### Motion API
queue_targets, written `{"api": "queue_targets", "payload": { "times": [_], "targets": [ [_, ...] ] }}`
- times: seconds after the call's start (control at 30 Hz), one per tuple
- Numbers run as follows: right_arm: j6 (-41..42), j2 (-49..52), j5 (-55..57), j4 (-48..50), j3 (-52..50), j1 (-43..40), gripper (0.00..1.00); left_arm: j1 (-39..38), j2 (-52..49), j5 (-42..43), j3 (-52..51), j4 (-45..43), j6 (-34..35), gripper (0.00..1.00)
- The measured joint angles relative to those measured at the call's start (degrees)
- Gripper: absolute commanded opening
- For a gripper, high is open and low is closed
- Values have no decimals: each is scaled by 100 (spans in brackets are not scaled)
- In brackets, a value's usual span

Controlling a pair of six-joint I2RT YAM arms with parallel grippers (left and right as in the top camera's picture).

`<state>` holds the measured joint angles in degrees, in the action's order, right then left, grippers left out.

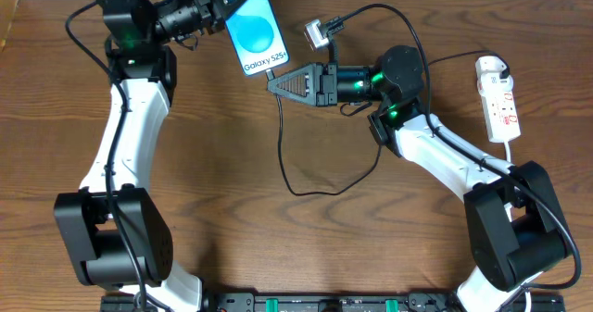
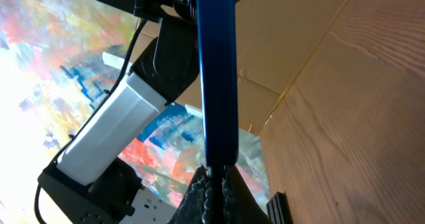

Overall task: Plug charger to phone and switch on socket
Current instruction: 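Push the plug into the phone's bottom port with the right gripper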

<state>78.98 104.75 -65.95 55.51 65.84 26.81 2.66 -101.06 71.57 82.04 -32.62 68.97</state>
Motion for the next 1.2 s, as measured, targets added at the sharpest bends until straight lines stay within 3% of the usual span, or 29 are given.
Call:
{"api": "queue_targets", "payload": {
  "times": [0.97, 1.03, 1.1, 1.17, 1.2],
  "targets": [
    [4, 0, 240, -13, -2, 13, 1, 2, 0, 7, 0, -24, -192, 8],
    [4, 0, 243, -13, -2, 13, 20, 2, 0, 9, 0, -22, -192, 7],
    [35, 0, 422, -7, 0, 11, 57, 0, 0, 120, 0, -7, -195, 8],
    [44, -2, 584, 11, 0, -4, 87, -31, 0, 273, 0, 11, -199, 7],
    [37, -2, 636, 13, 0, -13, 96, -50, 0, 330, 0, 13, -205, 7]
  ]
}}
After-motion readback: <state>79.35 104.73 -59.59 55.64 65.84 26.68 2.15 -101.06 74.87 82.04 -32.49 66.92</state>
